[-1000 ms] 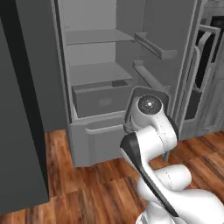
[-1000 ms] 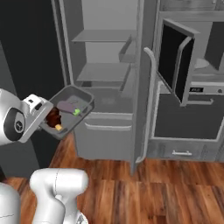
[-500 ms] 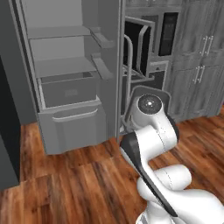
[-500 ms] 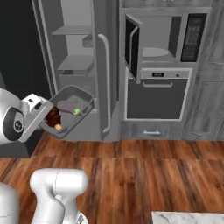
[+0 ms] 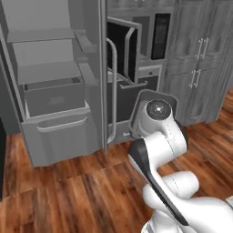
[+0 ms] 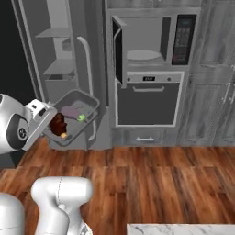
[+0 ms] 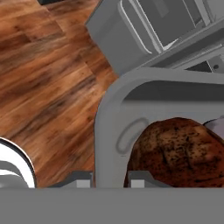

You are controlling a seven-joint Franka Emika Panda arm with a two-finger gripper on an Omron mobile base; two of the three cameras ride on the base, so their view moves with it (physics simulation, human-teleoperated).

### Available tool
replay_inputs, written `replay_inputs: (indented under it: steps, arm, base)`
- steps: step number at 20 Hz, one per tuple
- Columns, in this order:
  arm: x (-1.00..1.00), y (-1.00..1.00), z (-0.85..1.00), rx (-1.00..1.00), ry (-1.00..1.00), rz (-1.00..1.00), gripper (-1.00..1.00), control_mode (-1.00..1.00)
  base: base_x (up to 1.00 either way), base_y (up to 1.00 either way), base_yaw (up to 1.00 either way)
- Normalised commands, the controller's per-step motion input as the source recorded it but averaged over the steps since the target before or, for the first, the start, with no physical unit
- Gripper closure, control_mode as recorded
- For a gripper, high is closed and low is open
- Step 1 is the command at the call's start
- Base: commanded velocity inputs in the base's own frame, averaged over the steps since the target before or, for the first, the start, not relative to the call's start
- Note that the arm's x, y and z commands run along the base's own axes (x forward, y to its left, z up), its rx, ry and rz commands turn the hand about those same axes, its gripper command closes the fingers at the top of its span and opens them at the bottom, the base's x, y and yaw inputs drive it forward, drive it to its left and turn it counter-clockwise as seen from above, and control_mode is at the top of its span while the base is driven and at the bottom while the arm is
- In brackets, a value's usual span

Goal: Place the tupperware containing the steak and eggplant meal in the microwave. Close the microwave door and press the start button to reheat the meal.

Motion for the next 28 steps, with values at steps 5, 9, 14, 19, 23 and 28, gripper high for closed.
replay_inputs:
  steps: [5, 9, 14, 19, 23, 28]
  arm:
    - [0.0, 0.0, 0.0, 0.0, 0.0, 0.0, 1.0, 1.0]
    - [0.0, 0.0, 0.0, 0.0, 0.0, 0.0, 1.0, 1.0]
    - [0.0, 0.0, 0.0, 0.0, 0.0, 0.0, 1.0, 1.0]
    - [0.0, 0.0, 0.0, 0.0, 0.0, 0.0, 1.0, 1.0]
    - [0.0, 0.0, 0.0, 0.0, 0.0, 0.0, 1.0, 1.0]
    - [0.0, 0.0, 0.0, 0.0, 0.0, 0.0, 1.0, 1.0]
  base:
    - [0.92, -0.03, -0.35]
    - [0.7, 0.0, -0.6]
    - [0.33, -0.24, -0.63]
    - [0.65, -0.16, -0.59]
    - [1.0, 0.03, -0.5]
    - [1.0, 0.13, -0.32]
